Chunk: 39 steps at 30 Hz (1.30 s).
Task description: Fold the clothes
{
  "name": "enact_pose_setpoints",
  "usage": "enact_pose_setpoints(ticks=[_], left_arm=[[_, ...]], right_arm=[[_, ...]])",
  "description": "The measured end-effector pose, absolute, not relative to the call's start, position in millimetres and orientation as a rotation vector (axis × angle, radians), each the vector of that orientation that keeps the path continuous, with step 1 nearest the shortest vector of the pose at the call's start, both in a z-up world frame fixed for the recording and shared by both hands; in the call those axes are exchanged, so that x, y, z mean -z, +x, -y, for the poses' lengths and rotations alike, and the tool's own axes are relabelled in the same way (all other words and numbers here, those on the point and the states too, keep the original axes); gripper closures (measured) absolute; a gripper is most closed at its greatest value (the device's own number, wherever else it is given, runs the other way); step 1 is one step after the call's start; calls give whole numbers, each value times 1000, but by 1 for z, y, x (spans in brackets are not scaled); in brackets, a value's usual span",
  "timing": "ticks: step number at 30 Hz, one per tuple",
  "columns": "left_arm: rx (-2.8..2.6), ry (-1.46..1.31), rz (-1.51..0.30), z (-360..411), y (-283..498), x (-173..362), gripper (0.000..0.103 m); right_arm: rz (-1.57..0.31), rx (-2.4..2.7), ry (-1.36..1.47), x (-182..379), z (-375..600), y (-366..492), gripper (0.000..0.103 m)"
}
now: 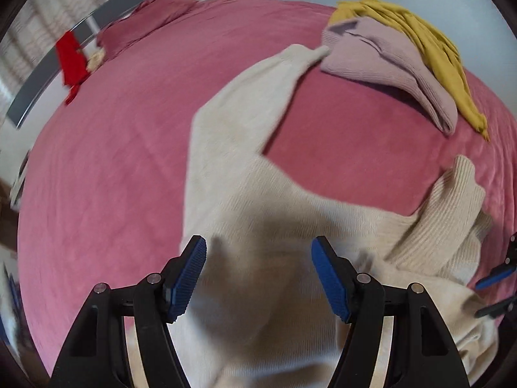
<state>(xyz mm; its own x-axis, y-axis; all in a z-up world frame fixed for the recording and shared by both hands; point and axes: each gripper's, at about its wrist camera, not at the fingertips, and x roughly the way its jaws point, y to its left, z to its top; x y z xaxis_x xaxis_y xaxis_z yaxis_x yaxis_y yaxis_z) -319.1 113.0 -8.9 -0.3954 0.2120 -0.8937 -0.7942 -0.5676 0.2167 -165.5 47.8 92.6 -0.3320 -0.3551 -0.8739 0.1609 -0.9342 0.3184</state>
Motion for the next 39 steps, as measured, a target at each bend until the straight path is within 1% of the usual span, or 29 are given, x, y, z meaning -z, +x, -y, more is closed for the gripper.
enact_pose_setpoints(ticks=[2, 4, 5, 9, 12, 13, 16, 17, 18, 19, 20, 21, 23, 25, 26, 29, 32, 33, 35, 37, 38, 39], left_arm=[[-1976, -1142, -878, -124, -324, 14, 34], [-1905, -1099, -984, -139, -328, 25, 34], [-1867, -1077, -1035, -147, -330, 31, 34], [-1688, -942, -1237, -174, -335, 49, 34], [-1472, -791, -1363, -188, -319, 61, 34], [-1423, -753, -1390, -189, -316, 64, 34], [-1274, -638, -1465, -192, -307, 72, 33], [-1224, -600, -1488, -193, -304, 75, 31], [-1218, -582, -1488, -193, -306, 76, 23], [-1232, -563, -1487, -193, -308, 77, 15], [-1246, -544, -1487, -192, -309, 78, 12], [-1270, -558, -1472, -191, -311, 78, 11], [-1309, -596, -1448, -187, -316, 79, 11], [-1339, -645, -1430, -182, -321, 80, 11], [-1331, -622, -1452, -178, -318, 81, 11], [-1289, -553, -1527, -167, -309, 85, 12], [-1254, -477, -1576, -164, -298, 88, 13], [-1243, -456, -1591, -164, -294, 89, 15], [-1199, -383, -1615, -161, -287, 90, 16], [-1142, -281, -1639, -156, -281, 93, 16], [-1121, -259, -1645, -156, -280, 95, 16], [-1101, -262, -1644, -158, -281, 97, 15]], right_arm=[[106, 2368, 1558, -92, -30, -178, 75], [25, 2359, 1622, -82, -31, -194, 75], [24, 2356, 1645, -76, -37, -199, 75], [162, 2288, 1640, -63, -55, -201, 75], [263, 2157, 1617, -57, -64, -195, 74], [305, 2117, 1610, -55, -69, -194, 71], [458, 2027, 1621, -45, -85, -194, 71], [495, 2026, 1619, -43, -89, -195, 72], [533, 2028, 1618, -42, -94, -194, 82], [570, 2036, 1616, -43, -100, -193, 95], [600, 2026, 1600, -42, -103, -191, 97], [628, 2013, 1578, -44, -105, -189, 100], [649, 1959, 1506, -56, -110, -175, 100], [595, 1883, 1474, -71, -104, -152, 100], [544, 1836, 1463, -77, -98, -138, 100], [295, 1603, 1497, -93, -81, -72, 99], [27, 1526, 1607, -87, -64, -21, 91], [4, 1593, 1631, -86, -72, -15, 84], [171, 1789, 1670, -85, -113, -20, 81], [518, 1924, 1666, -80, -155, -35, 74], [709, 1970, 1634, -74, -175, -43, 74], [842, 1997, 1601, -67, -188, -50, 72]])
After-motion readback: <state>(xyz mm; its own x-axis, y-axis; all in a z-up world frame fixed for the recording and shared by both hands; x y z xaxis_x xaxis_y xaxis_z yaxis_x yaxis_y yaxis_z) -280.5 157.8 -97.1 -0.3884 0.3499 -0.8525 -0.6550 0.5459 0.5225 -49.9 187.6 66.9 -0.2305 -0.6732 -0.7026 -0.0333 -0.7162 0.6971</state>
